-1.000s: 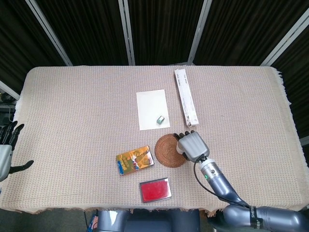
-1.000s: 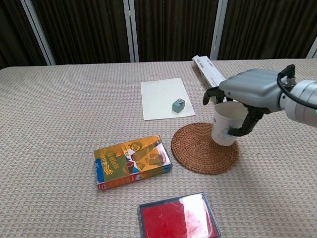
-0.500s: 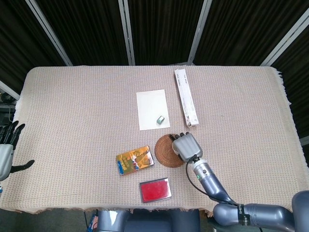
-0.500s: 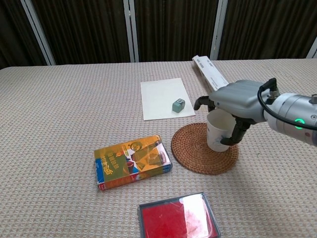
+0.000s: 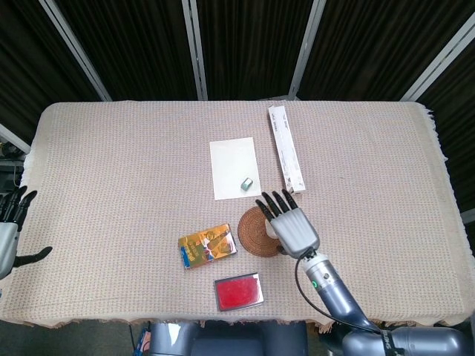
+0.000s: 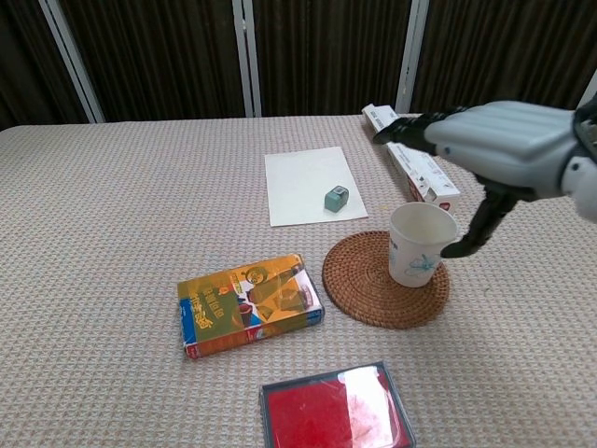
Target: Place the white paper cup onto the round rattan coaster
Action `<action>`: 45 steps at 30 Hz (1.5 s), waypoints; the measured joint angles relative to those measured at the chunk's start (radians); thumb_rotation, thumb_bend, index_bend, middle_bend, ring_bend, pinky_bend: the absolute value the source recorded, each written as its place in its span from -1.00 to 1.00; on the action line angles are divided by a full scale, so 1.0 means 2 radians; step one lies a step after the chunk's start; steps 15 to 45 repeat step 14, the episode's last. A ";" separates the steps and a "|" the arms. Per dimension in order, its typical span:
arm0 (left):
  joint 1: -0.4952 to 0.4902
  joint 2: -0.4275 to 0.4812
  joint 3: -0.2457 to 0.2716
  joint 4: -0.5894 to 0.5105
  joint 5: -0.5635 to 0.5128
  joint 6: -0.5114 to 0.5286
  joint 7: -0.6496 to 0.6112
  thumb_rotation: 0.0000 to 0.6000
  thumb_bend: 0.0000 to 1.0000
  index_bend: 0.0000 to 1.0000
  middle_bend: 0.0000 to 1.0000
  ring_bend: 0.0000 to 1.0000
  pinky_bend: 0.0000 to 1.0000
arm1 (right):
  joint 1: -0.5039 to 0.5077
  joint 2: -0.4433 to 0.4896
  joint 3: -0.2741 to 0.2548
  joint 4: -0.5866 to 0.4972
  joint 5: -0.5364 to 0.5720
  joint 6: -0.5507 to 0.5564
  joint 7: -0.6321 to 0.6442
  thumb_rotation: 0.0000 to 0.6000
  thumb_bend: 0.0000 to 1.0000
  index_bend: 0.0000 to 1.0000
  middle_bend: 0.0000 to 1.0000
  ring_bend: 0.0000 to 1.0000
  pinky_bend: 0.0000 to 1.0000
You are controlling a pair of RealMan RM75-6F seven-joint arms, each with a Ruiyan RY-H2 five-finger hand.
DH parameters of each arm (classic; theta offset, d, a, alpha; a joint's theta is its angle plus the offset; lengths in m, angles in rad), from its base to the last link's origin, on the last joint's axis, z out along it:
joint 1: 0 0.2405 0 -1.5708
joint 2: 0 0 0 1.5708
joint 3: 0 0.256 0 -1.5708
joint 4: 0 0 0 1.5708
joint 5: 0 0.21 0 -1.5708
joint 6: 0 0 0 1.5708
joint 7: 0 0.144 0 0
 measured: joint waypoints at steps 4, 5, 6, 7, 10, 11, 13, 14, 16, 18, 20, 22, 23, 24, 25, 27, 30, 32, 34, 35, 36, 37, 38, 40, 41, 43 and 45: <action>0.003 0.003 0.003 -0.001 0.011 0.005 -0.007 1.00 -1.00 -1.00 -1.00 -1.00 -1.00 | -0.039 0.052 -0.030 -0.013 -0.068 0.039 0.048 1.00 -1.00 -1.00 -1.00 -1.00 -1.00; 0.003 0.004 0.005 -0.002 0.014 0.005 -0.009 1.00 -1.00 -1.00 -1.00 -1.00 -1.00 | -0.053 0.064 -0.040 -0.010 -0.094 0.056 0.066 1.00 -1.00 -1.00 -1.00 -1.00 -1.00; 0.003 0.004 0.006 -0.002 0.016 0.004 -0.009 1.00 -1.00 -1.00 -1.00 -1.00 -1.00 | -0.064 0.072 -0.047 -0.005 -0.114 0.070 0.081 1.00 -1.00 -1.00 -1.00 -1.00 -1.00; 0.003 0.004 0.007 -0.003 0.018 0.004 -0.010 1.00 -1.00 -1.00 -1.00 -1.00 -1.00 | -0.076 0.079 -0.054 0.002 -0.135 0.086 0.096 1.00 -1.00 -1.00 -1.00 -1.00 -1.00; 0.003 0.005 0.010 -0.004 0.025 0.004 -0.010 1.00 -1.00 -1.00 -1.00 -1.00 -1.00 | -0.117 0.093 -0.076 0.039 -0.190 0.144 0.155 1.00 -1.00 -1.00 -1.00 -1.00 -1.00; 0.003 0.005 0.011 -0.004 0.028 0.004 -0.010 1.00 -1.00 -1.00 -1.00 -1.00 -1.00 | -0.133 0.095 -0.083 0.057 -0.202 0.163 0.179 1.00 -1.00 -1.00 -1.00 -1.00 -1.00; 0.004 0.004 0.013 -0.004 0.034 0.006 -0.009 1.00 -1.00 -1.00 -1.00 -1.00 -1.00 | -0.155 0.097 -0.091 0.085 -0.214 0.186 0.207 1.00 -1.00 -1.00 -1.00 -1.00 -1.00; 0.005 0.003 0.014 -0.004 0.037 0.007 -0.008 1.00 -1.00 -1.00 -1.00 -1.00 -1.00 | -0.168 0.096 -0.095 0.102 -0.220 0.197 0.222 1.00 -1.00 -1.00 -1.00 -1.00 -1.00; 0.005 0.003 0.014 -0.004 0.037 0.007 -0.008 1.00 -1.00 -1.00 -1.00 -1.00 -1.00 | -0.168 0.096 -0.095 0.102 -0.220 0.197 0.222 1.00 -1.00 -1.00 -1.00 -1.00 -1.00; 0.005 0.003 0.014 -0.004 0.037 0.007 -0.008 1.00 -1.00 -1.00 -1.00 -1.00 -1.00 | -0.168 0.096 -0.095 0.102 -0.220 0.197 0.222 1.00 -1.00 -1.00 -1.00 -1.00 -1.00; 0.005 0.003 0.014 -0.004 0.037 0.007 -0.008 1.00 -1.00 -1.00 -1.00 -1.00 -1.00 | -0.168 0.096 -0.095 0.102 -0.220 0.197 0.222 1.00 -1.00 -1.00 -1.00 -1.00 -1.00; 0.005 0.003 0.014 -0.004 0.037 0.007 -0.008 1.00 -1.00 -1.00 -1.00 -1.00 -1.00 | -0.168 0.096 -0.095 0.102 -0.220 0.197 0.222 1.00 -1.00 -1.00 -1.00 -1.00 -1.00; 0.005 0.003 0.014 -0.004 0.037 0.007 -0.008 1.00 -1.00 -1.00 -1.00 -1.00 -1.00 | -0.168 0.096 -0.095 0.102 -0.220 0.197 0.222 1.00 -1.00 -1.00 -1.00 -1.00 -1.00; 0.005 0.003 0.014 -0.004 0.037 0.007 -0.008 1.00 -1.00 -1.00 -1.00 -1.00 -1.00 | -0.168 0.096 -0.095 0.102 -0.220 0.197 0.222 1.00 -1.00 -1.00 -1.00 -1.00 -1.00; 0.005 0.003 0.014 -0.004 0.037 0.007 -0.008 1.00 -1.00 -1.00 -1.00 -1.00 -1.00 | -0.168 0.096 -0.095 0.102 -0.220 0.197 0.222 1.00 -1.00 -1.00 -1.00 -1.00 -1.00; 0.005 0.003 0.014 -0.004 0.037 0.007 -0.008 1.00 -1.00 -1.00 -1.00 -1.00 -1.00 | -0.168 0.096 -0.095 0.102 -0.220 0.197 0.222 1.00 -1.00 -1.00 -1.00 -1.00 -1.00; 0.005 0.003 0.014 -0.004 0.037 0.007 -0.008 1.00 -1.00 -1.00 -1.00 -1.00 -1.00 | -0.168 0.096 -0.095 0.102 -0.220 0.197 0.222 1.00 -1.00 -1.00 -1.00 -1.00 -1.00; 0.005 0.003 0.014 -0.004 0.037 0.007 -0.008 1.00 -1.00 -1.00 -1.00 -1.00 -1.00 | -0.168 0.096 -0.095 0.102 -0.220 0.197 0.222 1.00 -1.00 -1.00 -1.00 -1.00 -1.00; 0.005 0.003 0.014 -0.004 0.037 0.007 -0.008 1.00 -1.00 -1.00 -1.00 -1.00 -1.00 | -0.168 0.096 -0.095 0.102 -0.220 0.197 0.222 1.00 -1.00 -1.00 -1.00 -1.00 -1.00; 0.005 0.003 0.014 -0.004 0.037 0.007 -0.008 1.00 -1.00 -1.00 -1.00 -1.00 -1.00 | -0.168 0.096 -0.095 0.102 -0.220 0.197 0.222 1.00 -1.00 -1.00 -1.00 -1.00 -1.00; 0.005 0.003 0.014 -0.004 0.037 0.007 -0.008 1.00 -1.00 -1.00 -1.00 -1.00 -1.00 | -0.168 0.096 -0.095 0.102 -0.220 0.197 0.222 1.00 -1.00 -1.00 -1.00 -1.00 -1.00; 0.005 0.003 0.014 -0.004 0.037 0.007 -0.008 1.00 -1.00 -1.00 -1.00 -1.00 -1.00 | -0.168 0.096 -0.095 0.102 -0.220 0.197 0.222 1.00 -1.00 -1.00 -1.00 -1.00 -1.00; 0.005 0.003 0.014 -0.004 0.037 0.007 -0.008 1.00 -1.00 -1.00 -1.00 -1.00 -1.00 | -0.168 0.096 -0.095 0.102 -0.220 0.197 0.222 1.00 -1.00 -1.00 -1.00 -1.00 -1.00; 0.005 0.003 0.014 -0.004 0.037 0.007 -0.008 1.00 -1.00 -1.00 -1.00 -1.00 -1.00 | -0.168 0.096 -0.095 0.102 -0.220 0.197 0.222 1.00 -1.00 -1.00 -1.00 -1.00 -1.00; 0.005 0.003 0.014 -0.004 0.037 0.007 -0.008 1.00 -1.00 -1.00 -1.00 -1.00 -1.00 | -0.168 0.096 -0.095 0.102 -0.220 0.197 0.222 1.00 -1.00 -1.00 -1.00 -1.00 -1.00; 0.005 0.003 0.014 -0.004 0.037 0.007 -0.008 1.00 -1.00 -1.00 -1.00 -1.00 -1.00 | -0.168 0.096 -0.095 0.102 -0.220 0.197 0.222 1.00 -1.00 -1.00 -1.00 -1.00 -1.00; 0.005 0.003 0.014 -0.004 0.037 0.007 -0.008 1.00 -1.00 -1.00 -1.00 -1.00 -1.00 | -0.168 0.096 -0.095 0.102 -0.220 0.197 0.222 1.00 -1.00 -1.00 -1.00 -1.00 -1.00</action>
